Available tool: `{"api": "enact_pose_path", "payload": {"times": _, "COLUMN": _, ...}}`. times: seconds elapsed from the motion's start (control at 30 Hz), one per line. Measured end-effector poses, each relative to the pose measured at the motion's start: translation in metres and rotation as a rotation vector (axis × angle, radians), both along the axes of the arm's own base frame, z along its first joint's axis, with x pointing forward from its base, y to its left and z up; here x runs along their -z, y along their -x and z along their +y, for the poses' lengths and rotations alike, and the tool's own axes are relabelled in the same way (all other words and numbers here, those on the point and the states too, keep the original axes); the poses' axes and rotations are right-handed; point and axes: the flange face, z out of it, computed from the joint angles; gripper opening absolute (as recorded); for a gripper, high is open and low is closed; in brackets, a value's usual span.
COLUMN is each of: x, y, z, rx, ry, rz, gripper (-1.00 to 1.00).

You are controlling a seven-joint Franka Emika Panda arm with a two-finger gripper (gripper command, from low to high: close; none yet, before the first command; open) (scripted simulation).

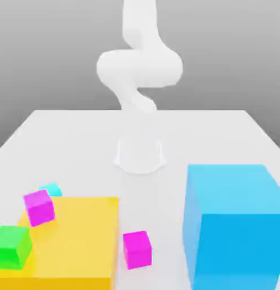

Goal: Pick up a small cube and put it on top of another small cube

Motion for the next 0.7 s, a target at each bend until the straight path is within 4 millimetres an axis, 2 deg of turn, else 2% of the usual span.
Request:
{"api": "enact_pose_path", "payload": {"times": 0.17, "x": 0.075, "y": -0.029, "z": -0.049, "rx": 0.297, "ry": -0.15, "rz": 0.091, "gripper": 0.0}}
{"api": "enact_pose_path", "payload": {"times": 0.33, "x": 0.15, "y": -0.037, "z": -0.1, "rx": 0.597, "ry": -0.291, "rz": 0.162, "gripper": 0.0}}
{"api": "enact_pose_path", "payload": {"times": 0.5, "x": 0.225, "y": -0.026, "z": -0.149, "rx": 0.907, "ry": -0.427, "rz": 0.218, "gripper": 0.0}}
{"api": "enact_pose_path", "payload": {"times": 0.7, "x": 0.312, "y": 0.01, "z": -0.198, "rx": 1.292, "ry": -0.582, "rz": 0.265, "gripper": 0.0}}
